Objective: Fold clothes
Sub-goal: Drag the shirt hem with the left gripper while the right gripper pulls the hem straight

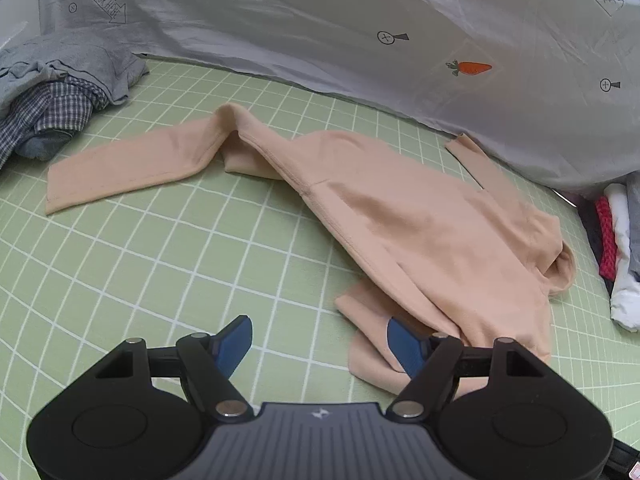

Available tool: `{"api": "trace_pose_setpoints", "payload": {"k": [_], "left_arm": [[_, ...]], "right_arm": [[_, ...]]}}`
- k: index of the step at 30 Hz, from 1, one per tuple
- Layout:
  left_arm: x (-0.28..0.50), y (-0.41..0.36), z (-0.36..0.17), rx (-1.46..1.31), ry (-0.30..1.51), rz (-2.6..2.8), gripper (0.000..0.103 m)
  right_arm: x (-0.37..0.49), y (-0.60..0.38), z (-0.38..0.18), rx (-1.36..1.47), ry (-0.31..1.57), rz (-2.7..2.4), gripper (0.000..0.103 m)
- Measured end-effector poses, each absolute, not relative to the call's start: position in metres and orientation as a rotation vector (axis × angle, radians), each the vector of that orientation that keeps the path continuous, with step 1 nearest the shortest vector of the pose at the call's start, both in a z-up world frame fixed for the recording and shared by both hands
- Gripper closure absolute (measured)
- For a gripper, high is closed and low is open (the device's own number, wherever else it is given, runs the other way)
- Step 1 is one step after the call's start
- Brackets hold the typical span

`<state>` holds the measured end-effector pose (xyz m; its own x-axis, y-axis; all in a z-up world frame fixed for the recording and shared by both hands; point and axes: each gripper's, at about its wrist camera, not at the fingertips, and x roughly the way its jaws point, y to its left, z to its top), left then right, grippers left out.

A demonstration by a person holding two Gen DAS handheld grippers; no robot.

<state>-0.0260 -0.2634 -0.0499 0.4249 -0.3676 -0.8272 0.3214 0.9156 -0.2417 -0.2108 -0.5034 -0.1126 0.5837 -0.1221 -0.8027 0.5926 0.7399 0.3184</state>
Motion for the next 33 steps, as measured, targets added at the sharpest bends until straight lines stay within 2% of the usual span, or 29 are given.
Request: {"api": "trace_pose_setpoints", "payload": {"k": [6, 10, 12, 14, 16, 25, 33], "left_arm": [[-0.035, -0.301, -0.058, -0.074, 1.065, -0.514, 0.03], [-0.035, -0.323, -0.07, -0.087, 1.109, -0.562, 0.041], [-0.032, -0.33, -0.078, -0.084, 1.136, -0.564, 0.055], [-0.028, -0.334, -0.087, -0.09, 1.166, -0.57, 0.086], [-0.026, -0.334, -0.092, -0.103, 1.176, -0.577, 0.097], [-0.028, -0.286, -0.077, -0.169, 1.118, -0.496, 0.1], [-0.051, -0.198, -0.051, -0.205, 1.053, -0.359, 0.1]], "right_arm": [[-0.213, -0.515, -0.114, 0.581, 0.882, -0.394, 0.097], [-0.21, -0.524, -0.114, 0.557, 0.884, -0.355, 0.097], [-0.206, -0.529, -0.115, 0.551, 0.883, -0.338, 0.097], [-0.203, -0.533, -0.116, 0.546, 0.881, -0.323, 0.097], [-0.2, -0.535, -0.117, 0.544, 0.879, -0.317, 0.097], [-0.218, -0.542, -0.109, 0.543, 0.831, -0.402, 0.098], [-0.251, -0.534, -0.081, 0.475, 0.782, -0.486, 0.099]]}}
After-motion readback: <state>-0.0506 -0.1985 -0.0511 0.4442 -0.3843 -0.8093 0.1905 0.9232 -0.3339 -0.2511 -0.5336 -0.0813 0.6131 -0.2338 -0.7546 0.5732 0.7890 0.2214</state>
